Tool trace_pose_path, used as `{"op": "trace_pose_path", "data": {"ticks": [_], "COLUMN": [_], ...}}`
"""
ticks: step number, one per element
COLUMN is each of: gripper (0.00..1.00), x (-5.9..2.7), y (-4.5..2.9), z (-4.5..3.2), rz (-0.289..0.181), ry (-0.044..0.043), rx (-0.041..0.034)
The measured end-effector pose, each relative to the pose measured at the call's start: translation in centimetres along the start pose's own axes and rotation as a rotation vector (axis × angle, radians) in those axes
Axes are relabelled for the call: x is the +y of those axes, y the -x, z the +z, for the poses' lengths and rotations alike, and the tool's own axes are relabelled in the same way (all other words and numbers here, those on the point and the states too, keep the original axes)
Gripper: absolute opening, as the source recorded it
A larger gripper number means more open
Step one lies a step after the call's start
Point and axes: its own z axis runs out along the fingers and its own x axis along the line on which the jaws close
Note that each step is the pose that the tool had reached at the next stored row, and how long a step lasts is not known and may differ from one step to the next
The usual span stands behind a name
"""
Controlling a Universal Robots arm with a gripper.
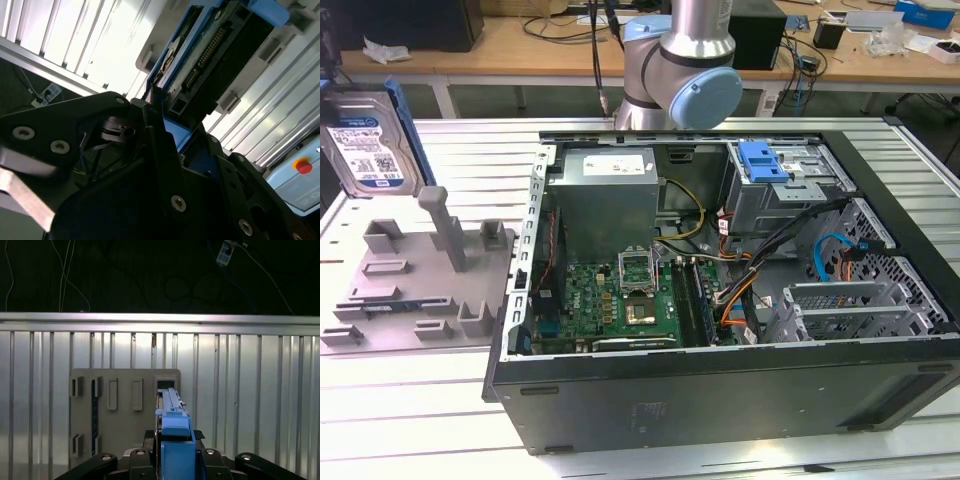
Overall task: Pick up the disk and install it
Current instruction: 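Pick up the disk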
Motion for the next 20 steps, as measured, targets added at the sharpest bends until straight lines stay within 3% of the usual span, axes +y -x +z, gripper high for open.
{"op": "trace_pose_path", "data": {"ticks": [12, 20], "gripper": [0.37, 0.37], "x": [-0.05, -0.10], "y": [-0.13, -0.25], "z": [-3.14, -6.07], "rz": [0.000, 0.000], "ry": [0.0000, -0.0001], "rx": [-0.0041, -0.0091]}}
